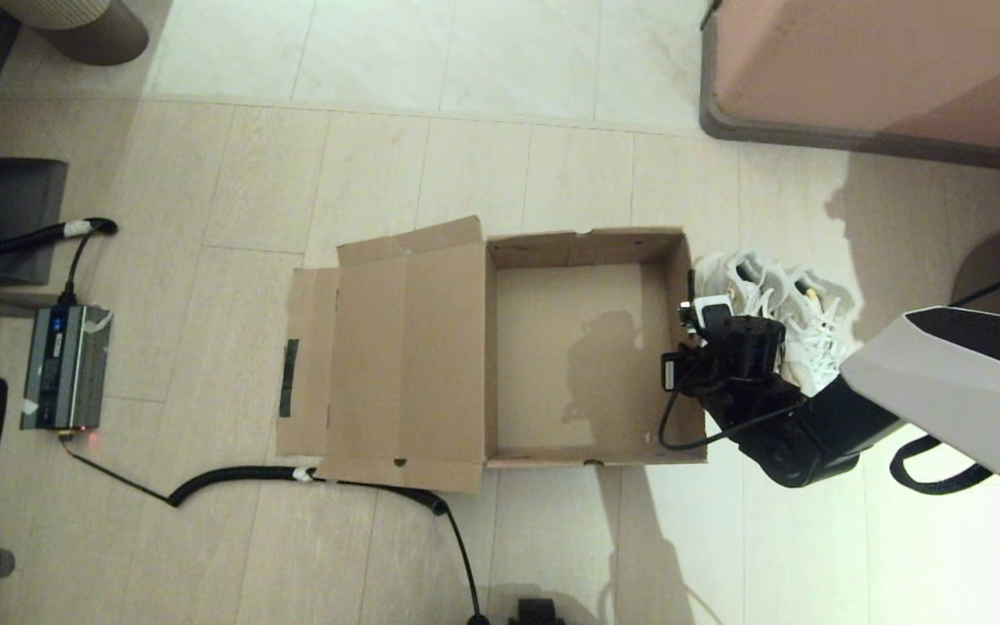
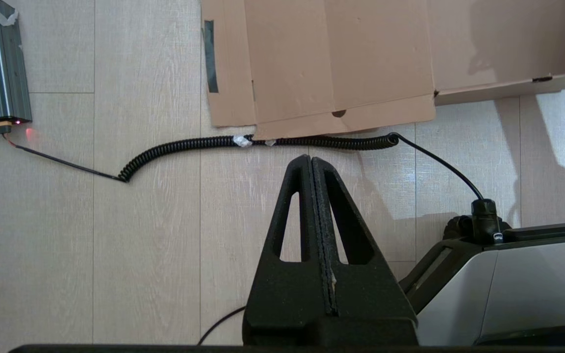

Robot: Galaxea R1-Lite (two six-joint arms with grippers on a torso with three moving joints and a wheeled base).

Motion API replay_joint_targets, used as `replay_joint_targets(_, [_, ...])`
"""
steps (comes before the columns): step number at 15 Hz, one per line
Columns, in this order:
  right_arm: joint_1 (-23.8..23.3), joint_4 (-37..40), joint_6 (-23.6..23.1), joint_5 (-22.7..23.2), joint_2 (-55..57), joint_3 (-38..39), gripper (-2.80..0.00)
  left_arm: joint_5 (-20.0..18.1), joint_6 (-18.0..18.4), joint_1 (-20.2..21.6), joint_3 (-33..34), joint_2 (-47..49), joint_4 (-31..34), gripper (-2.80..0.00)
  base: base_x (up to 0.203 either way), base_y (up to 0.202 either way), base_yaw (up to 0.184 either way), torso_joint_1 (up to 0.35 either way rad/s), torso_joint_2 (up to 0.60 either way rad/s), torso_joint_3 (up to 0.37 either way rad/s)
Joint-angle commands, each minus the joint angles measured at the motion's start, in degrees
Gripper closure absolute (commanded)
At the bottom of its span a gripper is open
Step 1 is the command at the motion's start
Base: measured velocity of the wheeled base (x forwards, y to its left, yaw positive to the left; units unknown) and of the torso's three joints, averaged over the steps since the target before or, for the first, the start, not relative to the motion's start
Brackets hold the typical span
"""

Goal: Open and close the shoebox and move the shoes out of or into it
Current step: Put the shoes into the shoe box

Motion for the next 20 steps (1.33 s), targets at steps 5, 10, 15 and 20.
replay_joint_targets(5, [0.38,-1.88,-0.03,-0.10,-0.36,2.39,-2.80,0.00,0.03,0.01,0.44,0.07,-0.02,0.00,0.000,0.000,0.000,0.000,0.00,0.000])
replay_joint_targets(10, [-1.14,-2.01,0.49,-0.16,-8.91,4.40,-2.80,0.00,0.03,0.01,0.44,0.07,-0.02,0.00,0.000,0.000,0.000,0.000,0.00,0.000])
replay_joint_targets(15, [-12.83,1.68,-0.04,6.33,-11.84,-0.29,-2.80,0.00,0.03,0.04,0.44,0.07,-0.02,0.00,0.000,0.000,0.000,0.000,0.00,0.000])
replay_joint_targets(20, [-18.62,5.00,-0.08,14.01,-4.35,-13.33,-2.80,-0.09,0.03,0.01,0.44,0.07,-0.02,0.00,0.000,0.000,0.000,0.000,0.00,0.000])
